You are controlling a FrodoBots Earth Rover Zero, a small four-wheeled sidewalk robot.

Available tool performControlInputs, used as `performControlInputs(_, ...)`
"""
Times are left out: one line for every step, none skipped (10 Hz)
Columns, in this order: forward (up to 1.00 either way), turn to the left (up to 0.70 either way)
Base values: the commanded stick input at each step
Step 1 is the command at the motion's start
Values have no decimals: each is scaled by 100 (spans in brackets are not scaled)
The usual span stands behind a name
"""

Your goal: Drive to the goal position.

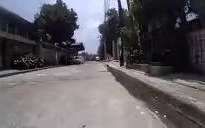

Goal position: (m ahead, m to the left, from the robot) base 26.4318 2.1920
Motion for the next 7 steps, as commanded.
performControlInputs(100, 0)
performControlInputs(100, 0)
performControlInputs(100, 0)
performControlInputs(100, 0)
performControlInputs(100, 0)
performControlInputs(100, -2)
performControlInputs(100, -3)
